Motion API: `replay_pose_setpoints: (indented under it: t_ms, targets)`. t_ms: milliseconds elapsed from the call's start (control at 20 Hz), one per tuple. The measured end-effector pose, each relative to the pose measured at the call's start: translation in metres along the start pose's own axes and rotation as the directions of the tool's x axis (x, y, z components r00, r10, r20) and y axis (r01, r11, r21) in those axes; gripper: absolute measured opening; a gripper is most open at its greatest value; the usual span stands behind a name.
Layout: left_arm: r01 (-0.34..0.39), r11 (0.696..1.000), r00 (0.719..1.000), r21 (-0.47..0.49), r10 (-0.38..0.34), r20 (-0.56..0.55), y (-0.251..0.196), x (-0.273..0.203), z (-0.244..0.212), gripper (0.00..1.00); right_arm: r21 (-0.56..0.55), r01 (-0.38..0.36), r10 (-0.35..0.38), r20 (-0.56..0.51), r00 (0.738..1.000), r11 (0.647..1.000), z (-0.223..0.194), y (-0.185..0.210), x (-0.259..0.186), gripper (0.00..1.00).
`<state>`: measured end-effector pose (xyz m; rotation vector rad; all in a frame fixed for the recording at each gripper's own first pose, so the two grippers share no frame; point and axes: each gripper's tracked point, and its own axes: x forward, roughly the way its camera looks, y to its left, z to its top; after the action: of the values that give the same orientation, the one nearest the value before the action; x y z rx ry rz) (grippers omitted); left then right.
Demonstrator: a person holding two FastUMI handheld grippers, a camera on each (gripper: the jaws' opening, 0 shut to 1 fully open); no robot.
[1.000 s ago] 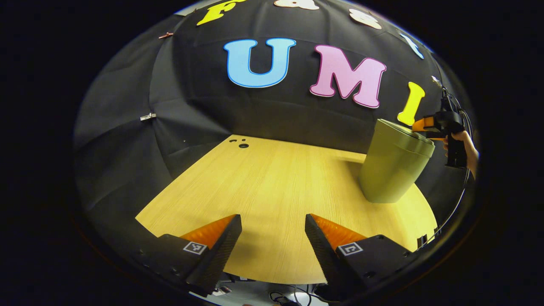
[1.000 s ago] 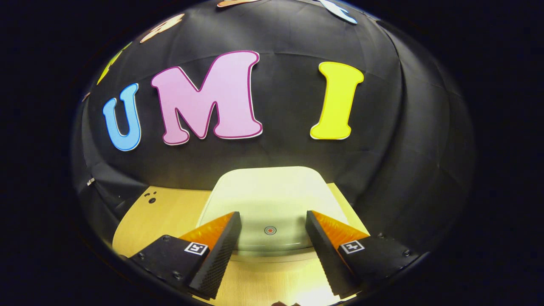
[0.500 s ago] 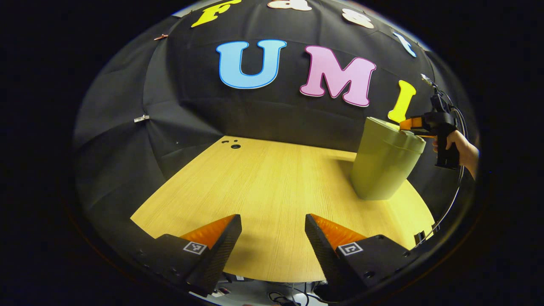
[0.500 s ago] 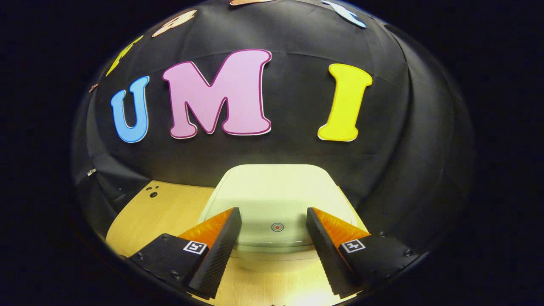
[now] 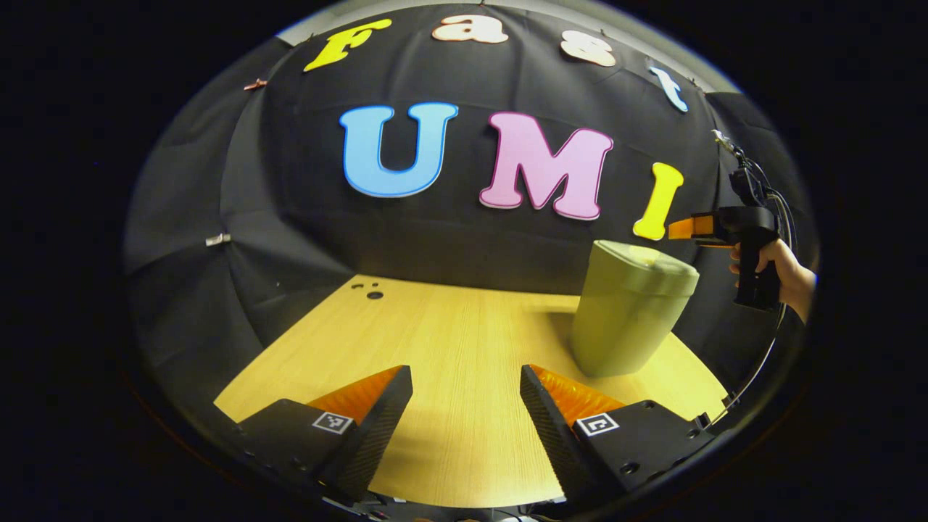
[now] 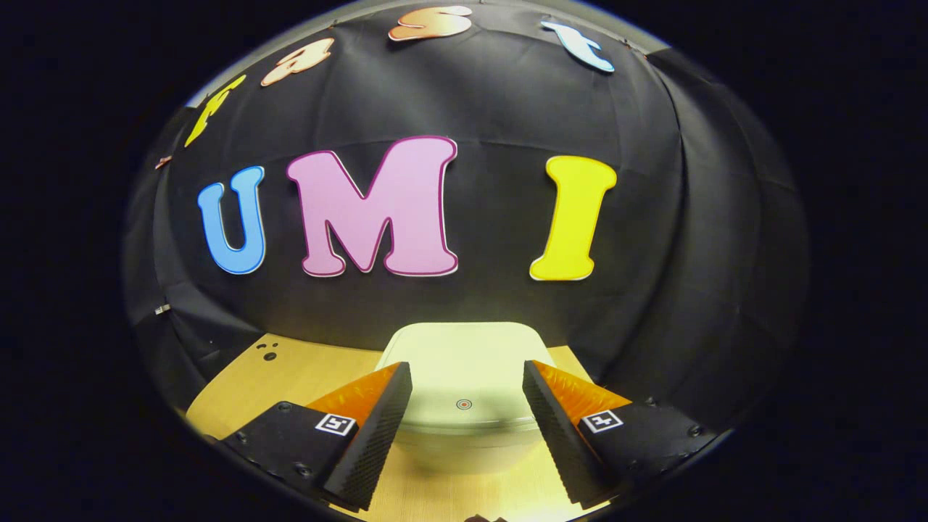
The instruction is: Press the lid of the desktop garbage bin to open it, pick up the crumpled paper on the desktop and throw it into the bin, then pick up the pop can on the desktop and drop it into the bin, and finally close the garbage bin lid.
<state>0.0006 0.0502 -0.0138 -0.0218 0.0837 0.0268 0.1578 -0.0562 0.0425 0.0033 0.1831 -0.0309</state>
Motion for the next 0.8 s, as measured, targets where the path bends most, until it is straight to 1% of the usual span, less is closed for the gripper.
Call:
replay_pose_setpoints:
  t_ms: [50, 200, 300, 400, 550, 600, 700, 800]
  targets:
    - [0.008, 1.000, 1.000, 0.002, -0.008, 0.026, -0.003, 0.000, 0.009, 0.96, 0.006, 0.004, -0.004, 0.031, 0.999, 1.000, 0.007, 0.003, -0.012, 0.96]
    - [0.023, 1.000, 0.997, -0.006, -0.022, 0.070, -0.009, -0.006, 0.030, 0.96, -0.007, -0.020, 0.021, 0.119, 0.993, 1.000, 0.015, 0.023, -0.052, 0.97]
    - [0.041, 0.999, 0.995, -0.012, -0.040, 0.090, -0.015, -0.012, 0.038, 0.96, -0.031, -0.029, 0.034, 0.170, 0.985, 0.999, 0.017, 0.034, -0.076, 0.96]
    - [0.060, 0.998, 0.993, 0.001, -0.059, 0.103, -0.019, -0.019, 0.038, 0.96, -0.024, -0.052, 0.056, 0.202, 0.978, 0.998, 0.019, 0.048, -0.098, 0.96]
    - [0.086, 0.996, 0.987, 0.001, -0.086, 0.134, -0.025, -0.037, 0.032, 0.96, -0.006, -0.078, 0.078, 0.210, 0.975, 0.997, 0.015, 0.060, -0.126, 0.96]
    - [0.103, 0.995, 0.985, -0.001, -0.102, 0.139, -0.029, -0.043, 0.030, 0.96, -0.011, -0.077, 0.077, 0.212, 0.974, 0.997, 0.013, 0.059, -0.134, 0.96]
    - [0.114, 0.993, 0.984, 0.008, -0.114, 0.134, -0.031, -0.054, 0.023, 0.96, -0.023, -0.064, 0.067, 0.216, 0.974, 0.998, 0.007, 0.055, -0.151, 0.96]
    - [0.120, 0.993, 0.985, 0.016, -0.121, 0.120, -0.034, -0.062, 0.018, 0.96, -0.019, -0.043, 0.045, 0.188, 0.981, 0.999, -0.010, 0.050, -0.166, 0.96]
